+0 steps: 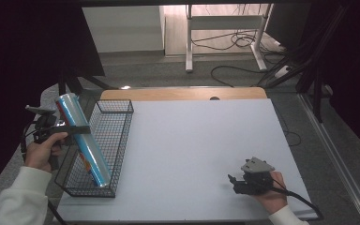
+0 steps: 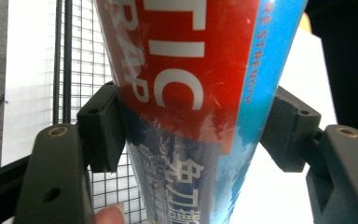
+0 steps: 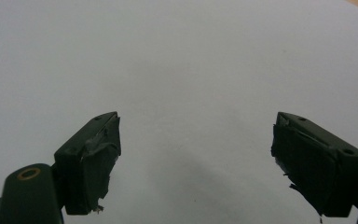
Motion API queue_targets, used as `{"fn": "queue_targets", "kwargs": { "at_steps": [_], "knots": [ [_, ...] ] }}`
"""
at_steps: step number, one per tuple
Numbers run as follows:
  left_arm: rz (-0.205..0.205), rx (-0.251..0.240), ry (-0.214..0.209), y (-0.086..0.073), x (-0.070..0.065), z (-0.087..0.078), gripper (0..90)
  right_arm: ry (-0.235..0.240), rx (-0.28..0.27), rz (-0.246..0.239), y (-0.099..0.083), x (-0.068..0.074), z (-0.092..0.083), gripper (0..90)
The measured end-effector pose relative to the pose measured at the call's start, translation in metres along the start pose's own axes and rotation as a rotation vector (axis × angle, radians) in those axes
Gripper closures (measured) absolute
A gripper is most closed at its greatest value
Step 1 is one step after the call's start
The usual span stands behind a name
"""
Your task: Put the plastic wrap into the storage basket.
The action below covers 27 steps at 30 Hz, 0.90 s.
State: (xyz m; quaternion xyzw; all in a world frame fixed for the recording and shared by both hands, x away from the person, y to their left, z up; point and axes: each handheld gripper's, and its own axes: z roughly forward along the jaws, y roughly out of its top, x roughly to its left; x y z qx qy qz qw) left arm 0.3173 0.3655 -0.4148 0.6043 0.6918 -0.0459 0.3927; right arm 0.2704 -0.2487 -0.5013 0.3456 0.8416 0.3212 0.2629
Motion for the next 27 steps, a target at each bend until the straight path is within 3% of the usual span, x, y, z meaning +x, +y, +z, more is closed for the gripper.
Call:
{"fn": "queue_targets", "kwargs": {
  "at_steps": [6,14,17,18,19,20,21,22,23,25,27],
  "knots": [
    [0.019,0.025,0.044,0.001,-0.001,0.019,32.0,-0.002,0.006,-0.002,0.0,0.0,0.001,15.8],
    [0.028,0.025,0.074,0.007,-0.003,0.04,31.9,-0.006,0.009,-0.006,-0.001,0.0,0.002,15.7],
    [0.03,0.059,0.114,0.011,-0.006,0.064,31.9,-0.007,0.01,-0.007,-0.001,0.0,0.002,15.7],
    [0.03,0.059,0.114,0.011,-0.006,0.064,31.6,-0.007,0.01,-0.007,-0.001,0.0,0.002,15.7],
    [0.054,0.061,0.182,0.013,-0.012,0.071,31.6,-0.008,0.012,-0.007,-0.001,0.0,0.001,15.6],
    [0.054,0.061,0.182,0.013,-0.012,0.071,31.7,-0.008,0.012,-0.007,-0.001,0.0,0.001,15.6],
    [0.063,0.06,0.217,0.015,-0.015,0.076,31.7,-0.011,0.01,-0.01,-0.001,0.0,0.001,15.6],
    [0.063,0.06,0.217,0.015,-0.015,0.076,31.7,-0.011,0.01,-0.01,-0.001,0.0,0.001,15.6],
    [0.061,0.063,0.254,0.015,-0.017,0.08,31.6,-0.011,0.011,-0.012,-0.001,0.0,0.001,15.6],
    [0.059,0.055,0.269,0.015,-0.018,0.082,31.6,-0.013,0.014,-0.013,-0.001,0.0,0.002,15.6],
    [0.082,0.056,0.317,0.014,-0.022,0.087,31.6,-0.015,0.015,-0.015,-0.001,0.0,0.002,15.6]
  ]
}}
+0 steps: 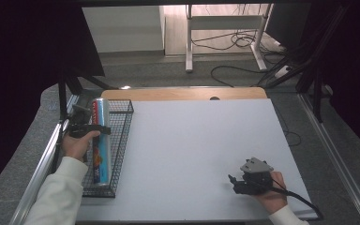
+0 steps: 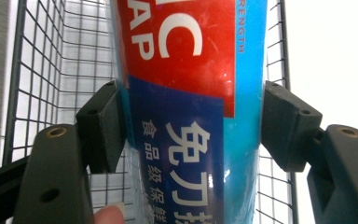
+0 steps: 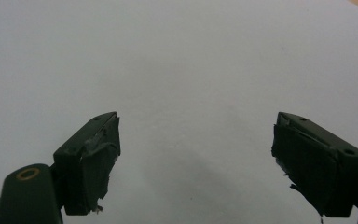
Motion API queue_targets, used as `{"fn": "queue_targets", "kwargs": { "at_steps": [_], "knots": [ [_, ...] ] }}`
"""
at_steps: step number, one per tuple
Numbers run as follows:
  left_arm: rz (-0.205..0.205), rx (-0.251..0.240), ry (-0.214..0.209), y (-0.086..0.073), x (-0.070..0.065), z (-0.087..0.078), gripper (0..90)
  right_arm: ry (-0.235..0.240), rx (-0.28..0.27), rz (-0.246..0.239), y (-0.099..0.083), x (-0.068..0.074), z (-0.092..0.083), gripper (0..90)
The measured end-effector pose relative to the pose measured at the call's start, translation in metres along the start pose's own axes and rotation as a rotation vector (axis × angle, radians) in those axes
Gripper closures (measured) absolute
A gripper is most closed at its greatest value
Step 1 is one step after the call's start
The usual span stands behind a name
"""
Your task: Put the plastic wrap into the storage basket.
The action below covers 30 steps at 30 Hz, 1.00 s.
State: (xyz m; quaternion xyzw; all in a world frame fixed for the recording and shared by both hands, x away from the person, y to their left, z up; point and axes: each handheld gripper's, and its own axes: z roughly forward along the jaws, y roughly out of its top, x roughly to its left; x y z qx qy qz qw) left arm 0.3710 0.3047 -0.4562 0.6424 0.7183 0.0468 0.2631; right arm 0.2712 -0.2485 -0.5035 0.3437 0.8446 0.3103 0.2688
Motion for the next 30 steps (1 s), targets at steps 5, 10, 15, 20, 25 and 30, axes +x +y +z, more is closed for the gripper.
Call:
{"fn": "queue_targets", "kwargs": {
  "at_steps": [5,10,15,20,25,30],
  "knots": [
    [0.022,0.012,0.036,0.0,-0.008,0.012,31.7,-0.003,0.0,0.0,0.0,0.0,0.0,15.6],
    [0.015,0.036,0.043,0.003,-0.009,0.025,31.7,-0.004,0.006,-0.001,0.0,0.0,0.001,15.6],
    [-0.022,0.063,0.047,0.005,-0.004,0.041,31.6,-0.006,0.008,-0.001,0.0,0.001,0.002,15.5],
    [-0.028,0.018,0.017,0.005,-0.003,0.04,26.8,-0.012,0.004,-0.004,0.0,0.0,0.001,15.4],
    [0.055,-0.039,-0.018,0.0,-0.014,0.018,18.6,-0.009,-0.001,0.001,0.0,0.0,-0.001,15.4],
    [0.212,-0.119,-0.011,-0.021,-0.026,-0.003,17.5,-0.01,-0.028,0.021,0.001,-0.002,-0.004,15.5]
  ]
}}
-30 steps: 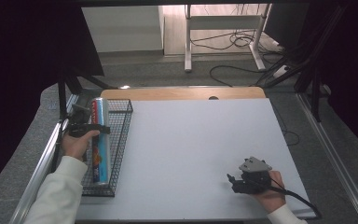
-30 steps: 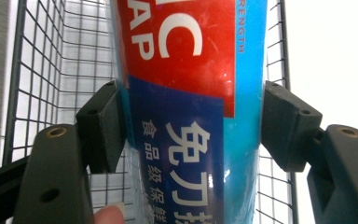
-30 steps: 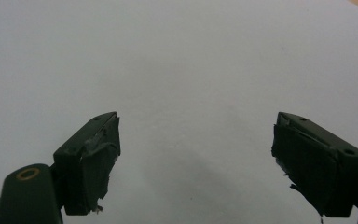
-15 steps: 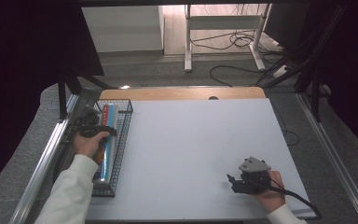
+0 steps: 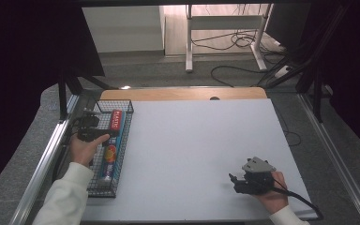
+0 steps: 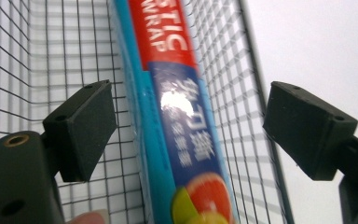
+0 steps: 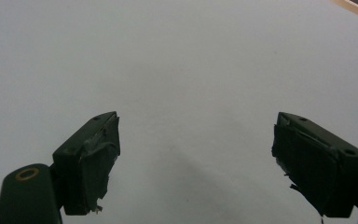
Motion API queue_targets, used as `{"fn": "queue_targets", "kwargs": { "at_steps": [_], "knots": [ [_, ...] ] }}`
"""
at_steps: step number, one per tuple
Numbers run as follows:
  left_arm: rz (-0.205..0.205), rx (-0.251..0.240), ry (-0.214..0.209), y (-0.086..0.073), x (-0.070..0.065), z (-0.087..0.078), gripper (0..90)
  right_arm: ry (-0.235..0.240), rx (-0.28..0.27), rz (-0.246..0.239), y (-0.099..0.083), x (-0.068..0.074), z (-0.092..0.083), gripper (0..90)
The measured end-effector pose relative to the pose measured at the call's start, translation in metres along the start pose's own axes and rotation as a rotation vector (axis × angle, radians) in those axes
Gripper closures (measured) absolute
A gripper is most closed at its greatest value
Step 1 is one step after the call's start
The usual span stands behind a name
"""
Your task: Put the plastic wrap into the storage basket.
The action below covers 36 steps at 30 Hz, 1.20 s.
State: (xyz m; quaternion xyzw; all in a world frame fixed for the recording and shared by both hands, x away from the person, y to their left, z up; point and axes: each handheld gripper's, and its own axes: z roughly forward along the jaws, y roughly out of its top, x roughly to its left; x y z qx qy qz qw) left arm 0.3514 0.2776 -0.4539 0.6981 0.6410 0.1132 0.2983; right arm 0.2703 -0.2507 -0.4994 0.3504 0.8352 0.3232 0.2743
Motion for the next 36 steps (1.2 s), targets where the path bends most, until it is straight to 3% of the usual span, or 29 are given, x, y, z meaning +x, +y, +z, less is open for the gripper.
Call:
{"fn": "queue_targets", "kwargs": {
  "at_steps": [3,4,5,8,9,13,17,20,25,30,36],
  "knots": [
    [0.092,-0.067,0.01,-0.011,-0.011,-0.02,17.6,0.009,0.0,0.008,0.0,0.0,-0.001,15.5],
    [0.092,-0.067,0.01,-0.011,-0.011,-0.02,18.2,0.009,0.0,0.008,0.0,0.0,-0.001,15.5],
    [0.125,-0.087,0.006,-0.015,-0.016,-0.027,18.2,0.013,-0.001,0.006,0.0,0.0,-0.001,15.5],
    [0.21,-0.142,-0.06,-0.034,-0.031,-0.051,18.6,0.03,-0.014,0.021,0.001,0.0,-0.003,15.5],
    [0.221,-0.157,-0.077,-0.039,-0.034,-0.056,19.0,0.034,-0.022,0.026,0.001,-0.001,-0.003,15.5],
    [0.235,-0.199,-0.173,-0.06,-0.046,-0.068,19.4,0.048,-0.036,0.038,0.002,-0.002,-0.006,15.5],
    [0.26,-0.214,-0.212,-0.074,-0.059,-0.069,19.8,0.054,-0.037,0.037,0.002,-0.002,-0.006,15.5],
    [0.307,-0.195,-0.259,-0.084,-0.079,-0.061,20.4,0.06,-0.034,0.039,0.002,-0.002,-0.005,15.5],
    [0.346,-0.174,-0.28,-0.092,-0.097,-0.047,20.9,0.064,-0.037,0.042,0.001,-0.002,-0.005,15.5],
    [0.349,-0.151,-0.301,-0.095,-0.099,-0.04,21.0,0.065,-0.039,0.043,0.0,-0.002,-0.004,15.6],
    [0.342,-0.158,-0.276,-0.097,-0.096,-0.037,21.6,0.07,-0.045,0.05,0.0,-0.003,-0.005,15.7]
  ]
}}
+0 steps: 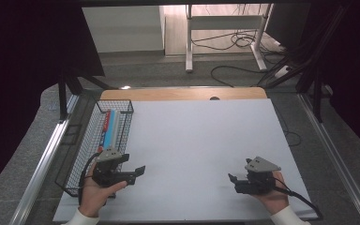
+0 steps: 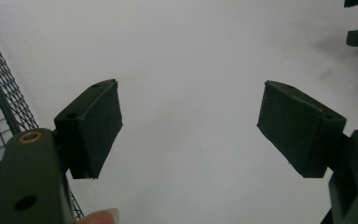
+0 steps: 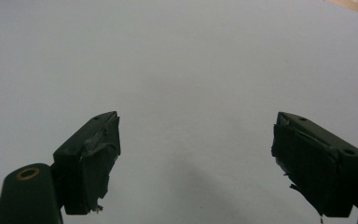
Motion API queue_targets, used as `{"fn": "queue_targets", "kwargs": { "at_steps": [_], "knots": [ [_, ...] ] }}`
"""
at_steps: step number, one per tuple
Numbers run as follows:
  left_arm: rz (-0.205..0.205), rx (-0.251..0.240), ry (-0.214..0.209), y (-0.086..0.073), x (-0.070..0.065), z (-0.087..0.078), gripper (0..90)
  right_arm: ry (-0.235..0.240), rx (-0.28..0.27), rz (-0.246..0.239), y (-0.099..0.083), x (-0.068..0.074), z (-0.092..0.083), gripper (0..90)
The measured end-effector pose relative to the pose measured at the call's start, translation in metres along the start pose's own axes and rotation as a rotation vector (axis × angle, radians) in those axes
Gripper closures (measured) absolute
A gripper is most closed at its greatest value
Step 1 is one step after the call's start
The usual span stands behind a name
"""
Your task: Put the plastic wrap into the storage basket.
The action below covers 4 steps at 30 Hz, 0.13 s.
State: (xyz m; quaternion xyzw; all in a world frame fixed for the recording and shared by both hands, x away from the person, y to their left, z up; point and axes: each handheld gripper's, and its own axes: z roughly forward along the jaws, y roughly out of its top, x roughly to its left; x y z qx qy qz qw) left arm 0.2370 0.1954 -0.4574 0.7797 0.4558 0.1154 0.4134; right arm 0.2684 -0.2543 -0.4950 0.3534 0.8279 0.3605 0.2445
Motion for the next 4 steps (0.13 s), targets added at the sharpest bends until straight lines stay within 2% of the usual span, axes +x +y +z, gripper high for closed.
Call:
{"fn": "queue_targets", "kwargs": {
  "at_steps": [4],
  "knots": [
    [-0.001,0.013,0.0,-0.0026,0.0009,0.0039,21.6,0.001,-0.001,0.001,-0.0001,0.0003,-0.0003,15.7]
  ]
}}
